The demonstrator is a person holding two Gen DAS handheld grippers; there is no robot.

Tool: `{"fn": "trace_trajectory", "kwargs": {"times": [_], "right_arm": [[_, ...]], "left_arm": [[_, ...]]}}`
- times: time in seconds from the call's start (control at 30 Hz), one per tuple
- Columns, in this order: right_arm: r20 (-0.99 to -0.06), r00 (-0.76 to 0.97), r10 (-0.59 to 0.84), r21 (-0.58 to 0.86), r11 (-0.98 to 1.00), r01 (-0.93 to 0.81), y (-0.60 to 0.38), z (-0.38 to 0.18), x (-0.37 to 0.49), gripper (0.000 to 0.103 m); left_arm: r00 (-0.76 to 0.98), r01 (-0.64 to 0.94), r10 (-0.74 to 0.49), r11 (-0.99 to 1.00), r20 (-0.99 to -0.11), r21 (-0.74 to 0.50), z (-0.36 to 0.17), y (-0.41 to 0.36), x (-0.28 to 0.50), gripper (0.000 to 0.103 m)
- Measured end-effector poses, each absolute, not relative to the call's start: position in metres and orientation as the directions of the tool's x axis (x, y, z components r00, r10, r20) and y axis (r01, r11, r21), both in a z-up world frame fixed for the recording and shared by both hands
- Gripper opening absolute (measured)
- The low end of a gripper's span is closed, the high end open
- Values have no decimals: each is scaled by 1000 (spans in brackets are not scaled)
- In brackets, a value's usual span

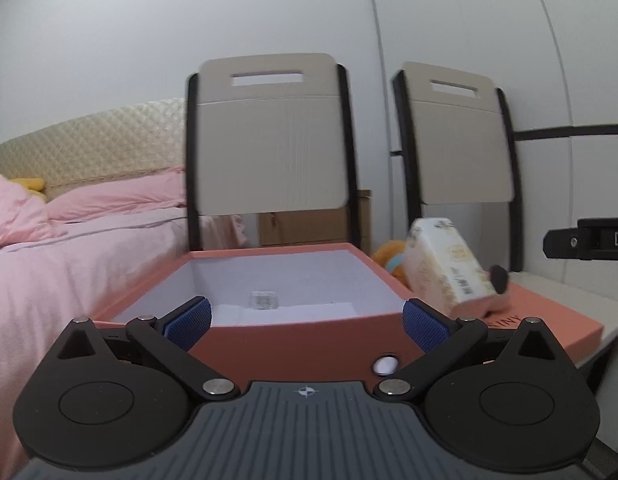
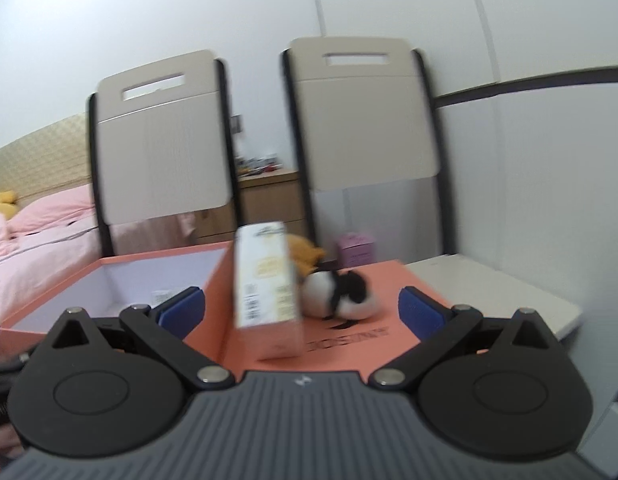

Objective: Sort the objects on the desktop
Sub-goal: 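Grasp the white tissue pack with the left tool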

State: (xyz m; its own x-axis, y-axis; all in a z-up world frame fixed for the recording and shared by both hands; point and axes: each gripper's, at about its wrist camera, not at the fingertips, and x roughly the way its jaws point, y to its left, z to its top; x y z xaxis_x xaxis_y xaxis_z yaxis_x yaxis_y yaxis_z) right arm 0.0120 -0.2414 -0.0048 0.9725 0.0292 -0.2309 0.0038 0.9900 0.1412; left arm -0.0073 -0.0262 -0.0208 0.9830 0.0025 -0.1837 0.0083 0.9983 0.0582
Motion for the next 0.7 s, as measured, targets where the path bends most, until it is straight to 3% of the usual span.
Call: {"fn": "trace_trajectory", "kwargs": {"times": [0.27,0.53,0.7], "right_arm": [[-217,975,42,112,994,-18,-275,-5,0,103],[-199,979,49,175,984,-14,-314,-5,-9,103],[-191,981,44,195,981,-6,-332,-6,-11,103]], "left_arm": [[992,66,-50,988,-116,138,-2,-91,19,102],[983,23,22,971,-184,239,21,-169,115,102],[946,18,68,965,-317,261,15,-187,184,98]]}}
